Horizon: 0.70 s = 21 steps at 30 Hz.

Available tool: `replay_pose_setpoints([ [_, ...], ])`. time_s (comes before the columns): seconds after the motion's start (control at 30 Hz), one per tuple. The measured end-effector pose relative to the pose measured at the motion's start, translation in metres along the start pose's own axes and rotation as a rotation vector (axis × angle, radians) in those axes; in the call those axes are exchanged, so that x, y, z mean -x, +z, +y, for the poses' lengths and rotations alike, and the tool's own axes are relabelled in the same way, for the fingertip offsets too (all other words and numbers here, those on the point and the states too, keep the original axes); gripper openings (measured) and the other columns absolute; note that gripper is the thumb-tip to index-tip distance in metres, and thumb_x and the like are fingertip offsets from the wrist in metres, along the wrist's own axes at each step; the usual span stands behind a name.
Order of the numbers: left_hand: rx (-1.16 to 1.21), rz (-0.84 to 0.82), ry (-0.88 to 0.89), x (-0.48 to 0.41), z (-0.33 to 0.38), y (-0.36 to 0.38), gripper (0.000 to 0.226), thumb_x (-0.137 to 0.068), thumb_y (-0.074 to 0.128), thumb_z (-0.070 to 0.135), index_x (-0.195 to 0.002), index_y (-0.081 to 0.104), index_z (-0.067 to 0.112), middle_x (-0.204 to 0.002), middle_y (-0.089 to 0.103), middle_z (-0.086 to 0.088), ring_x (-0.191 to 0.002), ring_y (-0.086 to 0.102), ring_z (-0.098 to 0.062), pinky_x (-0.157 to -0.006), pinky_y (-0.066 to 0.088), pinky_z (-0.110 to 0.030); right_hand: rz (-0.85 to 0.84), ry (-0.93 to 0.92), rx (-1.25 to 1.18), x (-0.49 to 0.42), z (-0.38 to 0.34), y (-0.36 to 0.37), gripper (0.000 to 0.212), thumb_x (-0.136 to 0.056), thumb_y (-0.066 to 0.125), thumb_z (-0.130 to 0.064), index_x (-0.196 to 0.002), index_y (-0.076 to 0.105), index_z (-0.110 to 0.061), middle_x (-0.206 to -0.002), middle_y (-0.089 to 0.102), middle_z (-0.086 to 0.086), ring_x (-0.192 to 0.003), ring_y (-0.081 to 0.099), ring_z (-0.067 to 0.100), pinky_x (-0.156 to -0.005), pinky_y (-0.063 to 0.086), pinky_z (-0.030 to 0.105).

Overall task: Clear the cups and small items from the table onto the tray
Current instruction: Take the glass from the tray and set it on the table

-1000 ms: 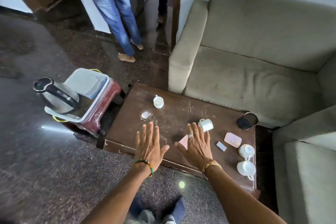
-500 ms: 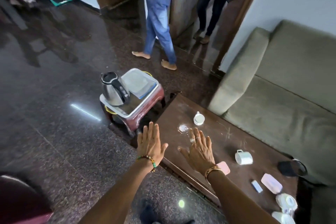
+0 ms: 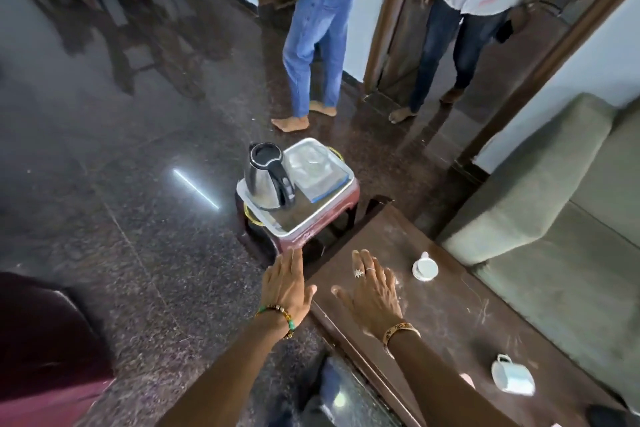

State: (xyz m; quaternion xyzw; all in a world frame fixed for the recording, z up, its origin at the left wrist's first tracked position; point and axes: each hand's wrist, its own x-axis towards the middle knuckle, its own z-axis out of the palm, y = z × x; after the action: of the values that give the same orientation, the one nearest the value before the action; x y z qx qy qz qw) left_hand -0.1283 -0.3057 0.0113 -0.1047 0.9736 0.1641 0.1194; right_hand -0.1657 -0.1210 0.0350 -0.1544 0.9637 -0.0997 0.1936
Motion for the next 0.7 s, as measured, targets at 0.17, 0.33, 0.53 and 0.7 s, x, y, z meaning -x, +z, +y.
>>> replay_pose_setpoints([
  [0.17, 0.016, 0.027, -0.013, -0.037, -0.009, -0.011, 0.083, -0.088, 0.058, 0.044, -0.150, 0.011, 0.014, -0.156, 0.027, -0.008, -0.140, 0.033, -0.024, -0.114, 0.030, -0.035, -0.011, -0.047, -0.025, -0.057, -0.009, -0.003, 0.086, -0.099, 0.033, -0.066, -0.162, 0.001, -0.017, -0.170, 0.003, 0.009, -0.157, 0.007, 0.028, -0.127, 0.010, 0.047],
  [0.33, 0.073, 0.061, -0.021, -0.085, -0.006, -0.035, 0.083, -0.089, 0.060, 0.042, -0.150, 0.012, 0.012, -0.155, 0.028, -0.009, -0.140, 0.034, -0.025, -0.113, 0.036, -0.037, -0.027, -0.048, -0.047, -0.112, -0.008, -0.025, 0.088, -0.099, 0.038, -0.064, -0.162, 0.002, -0.015, -0.170, 0.002, 0.009, -0.157, 0.004, 0.030, -0.126, 0.008, 0.051],
  [0.53, 0.108, 0.090, 0.036, -0.151, -0.006, -0.060, 0.083, -0.086, 0.064, 0.036, -0.148, 0.015, 0.010, -0.151, 0.033, -0.009, -0.137, 0.038, -0.025, -0.113, 0.037, -0.037, 0.059, -0.019, -0.032, -0.166, -0.017, -0.046, 0.086, -0.099, 0.039, -0.064, -0.161, 0.009, -0.012, -0.169, 0.013, 0.011, -0.155, 0.015, 0.029, -0.125, 0.019, 0.051],
  [0.7, 0.130, -0.006, 0.083, -0.191, -0.013, -0.050, 0.085, -0.087, 0.063, 0.035, -0.150, 0.010, 0.013, -0.152, 0.029, -0.006, -0.137, 0.038, -0.024, -0.111, 0.035, -0.034, -0.008, 0.083, -0.058, -0.193, -0.028, -0.037, 0.090, -0.098, 0.038, -0.066, -0.162, 0.003, -0.013, -0.170, 0.007, 0.011, -0.156, 0.011, 0.031, -0.126, 0.015, 0.051],
])
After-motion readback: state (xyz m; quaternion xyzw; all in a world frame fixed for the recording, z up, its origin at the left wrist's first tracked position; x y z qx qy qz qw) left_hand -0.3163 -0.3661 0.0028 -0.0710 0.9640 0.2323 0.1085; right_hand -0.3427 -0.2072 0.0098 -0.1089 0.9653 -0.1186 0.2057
